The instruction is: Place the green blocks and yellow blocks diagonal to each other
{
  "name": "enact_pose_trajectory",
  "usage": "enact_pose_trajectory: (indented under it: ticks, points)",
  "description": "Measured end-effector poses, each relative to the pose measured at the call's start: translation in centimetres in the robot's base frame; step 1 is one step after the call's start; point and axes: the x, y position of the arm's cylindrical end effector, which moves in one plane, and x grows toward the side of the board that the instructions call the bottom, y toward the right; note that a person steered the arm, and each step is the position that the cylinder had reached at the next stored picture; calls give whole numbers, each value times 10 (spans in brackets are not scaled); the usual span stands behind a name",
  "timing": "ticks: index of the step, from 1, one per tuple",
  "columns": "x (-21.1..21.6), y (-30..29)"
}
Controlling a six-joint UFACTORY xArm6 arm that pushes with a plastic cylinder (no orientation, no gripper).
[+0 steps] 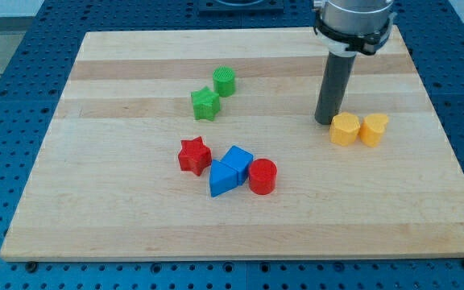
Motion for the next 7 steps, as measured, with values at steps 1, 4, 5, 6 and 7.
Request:
enact_pose_trajectory:
  ticks: [1,4,5,6,7]
  points:
    - [3,21]
    - [23,-208]
    - [8,-224]
    - [-19,-218]
    - [-25,-200]
